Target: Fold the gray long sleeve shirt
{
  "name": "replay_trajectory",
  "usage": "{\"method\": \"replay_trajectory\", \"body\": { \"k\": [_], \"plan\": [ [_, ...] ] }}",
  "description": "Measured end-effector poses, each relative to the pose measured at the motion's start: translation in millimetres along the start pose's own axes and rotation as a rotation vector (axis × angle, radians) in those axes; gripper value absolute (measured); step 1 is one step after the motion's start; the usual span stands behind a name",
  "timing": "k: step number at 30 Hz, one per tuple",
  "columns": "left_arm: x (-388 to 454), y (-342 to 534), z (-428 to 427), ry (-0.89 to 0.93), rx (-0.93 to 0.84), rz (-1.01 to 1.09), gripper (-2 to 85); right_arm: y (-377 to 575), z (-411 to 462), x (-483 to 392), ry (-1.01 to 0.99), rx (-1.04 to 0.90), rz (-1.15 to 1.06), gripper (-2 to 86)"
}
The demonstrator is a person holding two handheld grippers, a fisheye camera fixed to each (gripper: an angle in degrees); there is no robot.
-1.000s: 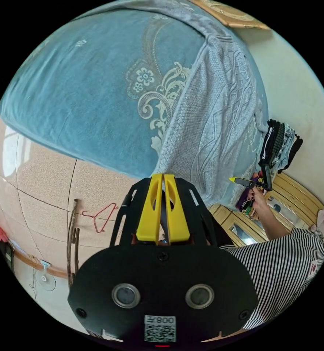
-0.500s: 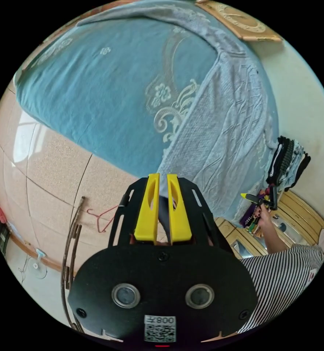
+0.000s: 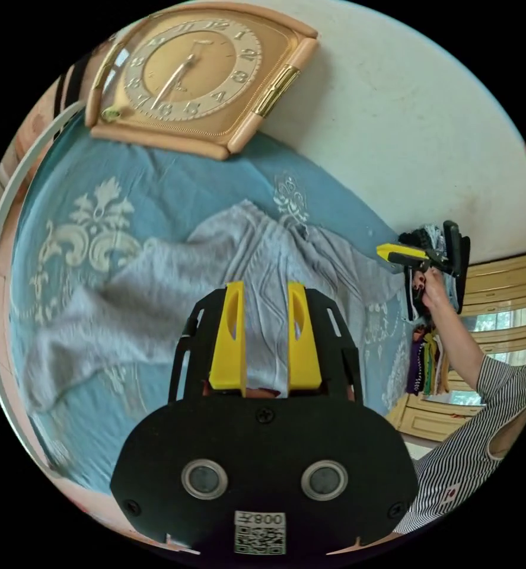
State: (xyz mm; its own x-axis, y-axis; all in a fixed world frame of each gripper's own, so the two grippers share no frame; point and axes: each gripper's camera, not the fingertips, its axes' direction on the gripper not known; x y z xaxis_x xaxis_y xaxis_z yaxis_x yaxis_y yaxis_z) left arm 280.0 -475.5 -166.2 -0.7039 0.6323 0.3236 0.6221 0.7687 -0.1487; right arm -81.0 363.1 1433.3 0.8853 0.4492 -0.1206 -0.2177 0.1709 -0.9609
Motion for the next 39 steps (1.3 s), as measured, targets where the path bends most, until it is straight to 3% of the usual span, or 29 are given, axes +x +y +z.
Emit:
{"method": "replay_trajectory", "body": {
  "k": [7, 12, 19, 24, 26, 30, 36, 39],
  "plan": [
    [-7, -105, 9, -0.149, -0.074, 0.007, 8.1, -79, 57, 10, 0.087, -0.202, -0.098, 6.7],
    [-3, -137, 17, -0.224, -0.174, 0.023, 1.2, -96, 42, 40, -0.039, -0.134, -0.023, 1.9],
    [17, -173, -44, -0.146, 0.05, 0.125, 0.9, -84, -54, 58, 0.006, 0.118, -0.02, 1.0],
    [0, -198, -20, -0.184, -0.045, 0.023, 5.0, -125, 5, 109, 0.011, -0.084, 0.16, 1.7],
    [-5, -202, -20, -0.124, -0.027, 0.01, 7.1, -134, 5, 120, -0.038, -0.05, 0.196, 2.2],
    [-8, -208, -26, -0.119, -0.026, 0.045, 8.3, -138, -20, 124, 0.048, 0.037, 0.142, 5.1],
    [-24, -214, -31, -0.133, -0.056, 0.017, 8.1, -138, 0, 152, 0.122, -0.168, 0.092, 7.1],
    [-30, -218, -32, -0.139, -0.046, -0.004, 7.2, -145, 0, 154, 0.13, -0.162, 0.051, 3.9]
  ]
}}
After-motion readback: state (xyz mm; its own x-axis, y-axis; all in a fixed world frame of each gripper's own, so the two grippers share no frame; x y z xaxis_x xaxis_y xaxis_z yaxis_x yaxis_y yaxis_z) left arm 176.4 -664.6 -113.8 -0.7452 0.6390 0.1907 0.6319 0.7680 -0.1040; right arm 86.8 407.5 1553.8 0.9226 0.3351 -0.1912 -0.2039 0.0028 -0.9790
